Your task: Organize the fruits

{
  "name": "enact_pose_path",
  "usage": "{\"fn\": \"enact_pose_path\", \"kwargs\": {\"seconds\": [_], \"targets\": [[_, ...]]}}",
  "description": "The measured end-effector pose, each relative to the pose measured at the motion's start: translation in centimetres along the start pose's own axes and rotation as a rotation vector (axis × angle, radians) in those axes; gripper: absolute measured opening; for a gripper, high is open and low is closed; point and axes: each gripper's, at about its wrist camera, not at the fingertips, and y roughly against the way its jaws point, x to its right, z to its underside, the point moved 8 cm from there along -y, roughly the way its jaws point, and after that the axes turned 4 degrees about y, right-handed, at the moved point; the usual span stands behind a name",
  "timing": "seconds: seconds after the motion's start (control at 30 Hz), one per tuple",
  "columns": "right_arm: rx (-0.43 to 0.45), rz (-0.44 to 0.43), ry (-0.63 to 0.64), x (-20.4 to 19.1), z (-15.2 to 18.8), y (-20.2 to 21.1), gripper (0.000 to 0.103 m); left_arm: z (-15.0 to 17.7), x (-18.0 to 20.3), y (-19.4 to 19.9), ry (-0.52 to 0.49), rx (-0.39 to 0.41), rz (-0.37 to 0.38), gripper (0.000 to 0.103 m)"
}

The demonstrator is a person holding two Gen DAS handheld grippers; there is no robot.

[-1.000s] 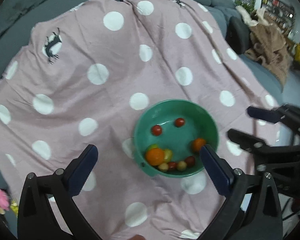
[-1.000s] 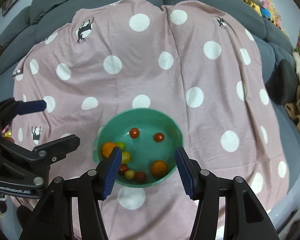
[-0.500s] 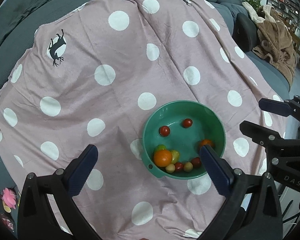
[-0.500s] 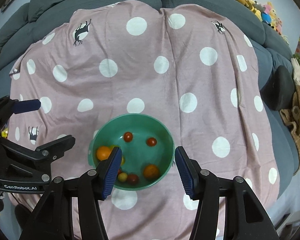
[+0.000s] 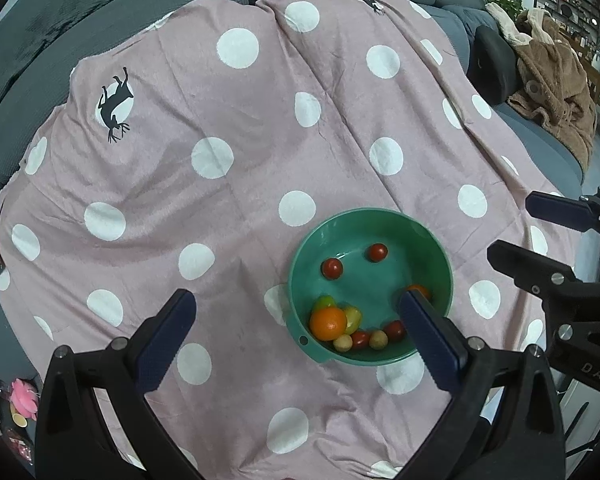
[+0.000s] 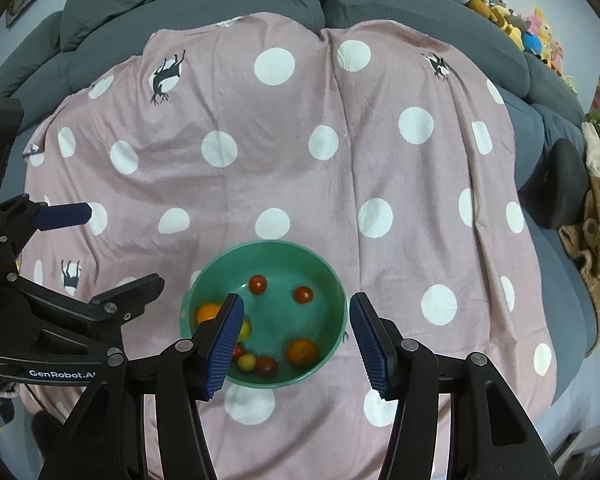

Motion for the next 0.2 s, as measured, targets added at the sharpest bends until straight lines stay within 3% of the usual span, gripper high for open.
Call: {"fn": "enact_pose_path", "kwargs": {"seconds": [0.2], "targets": [[0.002, 0.001, -0.004, 0.11, -0.06, 0.11, 0.056, -0.32, 0.24, 0.32, 0.01, 0.01, 0.009, 0.102]]}}
